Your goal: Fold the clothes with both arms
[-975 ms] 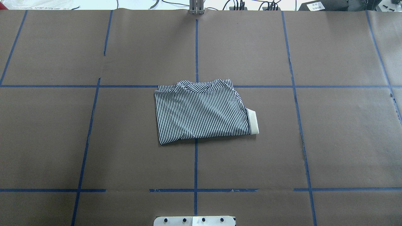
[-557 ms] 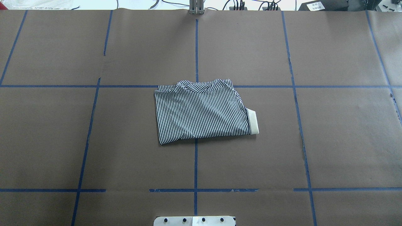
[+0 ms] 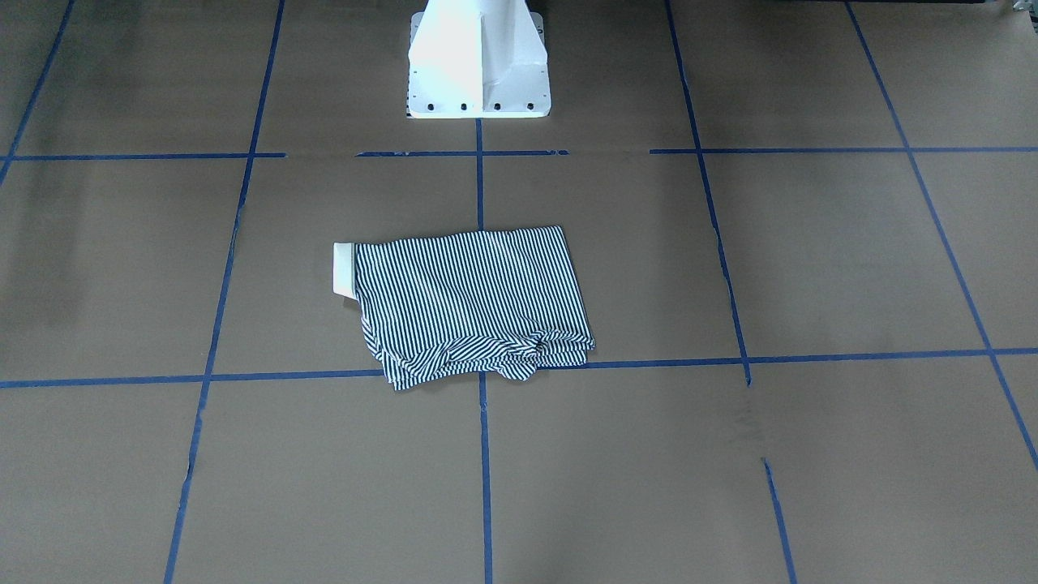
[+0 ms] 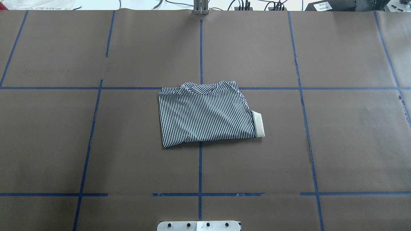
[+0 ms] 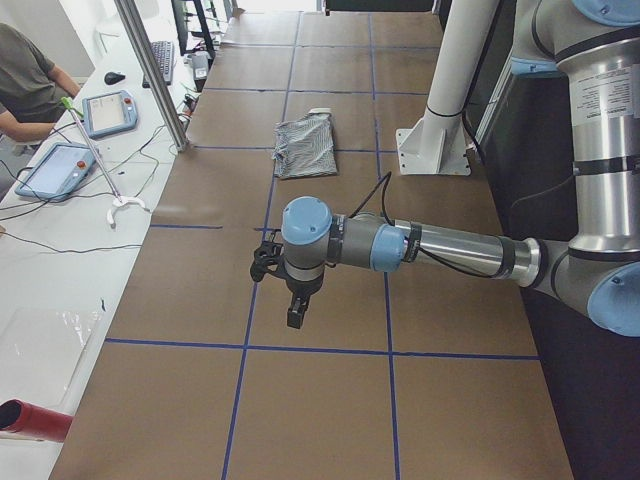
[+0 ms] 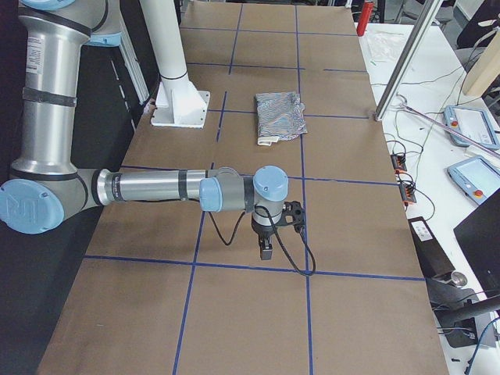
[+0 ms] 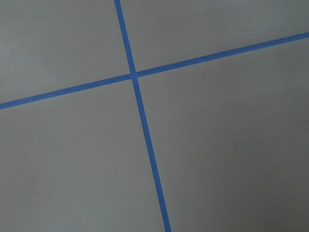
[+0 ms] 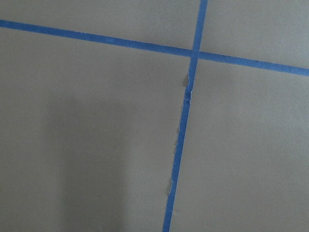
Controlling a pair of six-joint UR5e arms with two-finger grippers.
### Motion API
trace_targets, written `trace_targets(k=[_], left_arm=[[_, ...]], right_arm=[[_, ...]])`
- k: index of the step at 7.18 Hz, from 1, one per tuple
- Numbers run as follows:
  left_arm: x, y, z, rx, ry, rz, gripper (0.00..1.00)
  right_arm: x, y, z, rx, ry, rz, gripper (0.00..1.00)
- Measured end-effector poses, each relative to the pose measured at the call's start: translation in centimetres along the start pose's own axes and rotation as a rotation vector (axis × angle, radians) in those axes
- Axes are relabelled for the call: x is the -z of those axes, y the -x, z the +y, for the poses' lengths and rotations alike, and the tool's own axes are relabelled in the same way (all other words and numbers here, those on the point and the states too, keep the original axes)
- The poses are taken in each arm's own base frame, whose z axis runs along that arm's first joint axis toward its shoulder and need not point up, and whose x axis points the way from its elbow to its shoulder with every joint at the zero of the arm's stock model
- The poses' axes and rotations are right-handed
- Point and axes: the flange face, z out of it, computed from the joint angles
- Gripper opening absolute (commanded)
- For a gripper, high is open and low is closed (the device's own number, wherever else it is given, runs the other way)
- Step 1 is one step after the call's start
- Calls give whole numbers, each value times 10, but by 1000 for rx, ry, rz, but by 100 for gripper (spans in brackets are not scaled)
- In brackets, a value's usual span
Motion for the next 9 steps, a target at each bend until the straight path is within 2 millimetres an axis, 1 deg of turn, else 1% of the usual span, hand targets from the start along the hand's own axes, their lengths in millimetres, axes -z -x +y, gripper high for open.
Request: trace_targets(k=[1, 2, 3, 4, 7, 8, 9], left_arm=[[3, -2, -10, 35, 35, -17, 100], [4, -1, -13, 57, 61, -41, 100], [0, 4, -10, 80, 88, -52, 100], [-8, 11, -6, 112, 125, -54, 100], [-23, 26, 3, 155, 180, -44, 100], [-26, 29, 4, 153, 177, -36, 100], [-29, 28, 4, 145, 163, -12, 100]], right_arm=[[-2, -2, 0, -5, 4, 0, 100], [-1, -2, 0, -9, 5, -5, 100], [-2, -2, 0, -17, 8, -14, 100], [-5, -5, 1, -30, 15, -19, 100], [-21, -20, 4, -52, 41, -18, 100], [-19, -19, -1, -40, 34, -13, 100], [-14, -15, -11, -26, 22, -1, 100]])
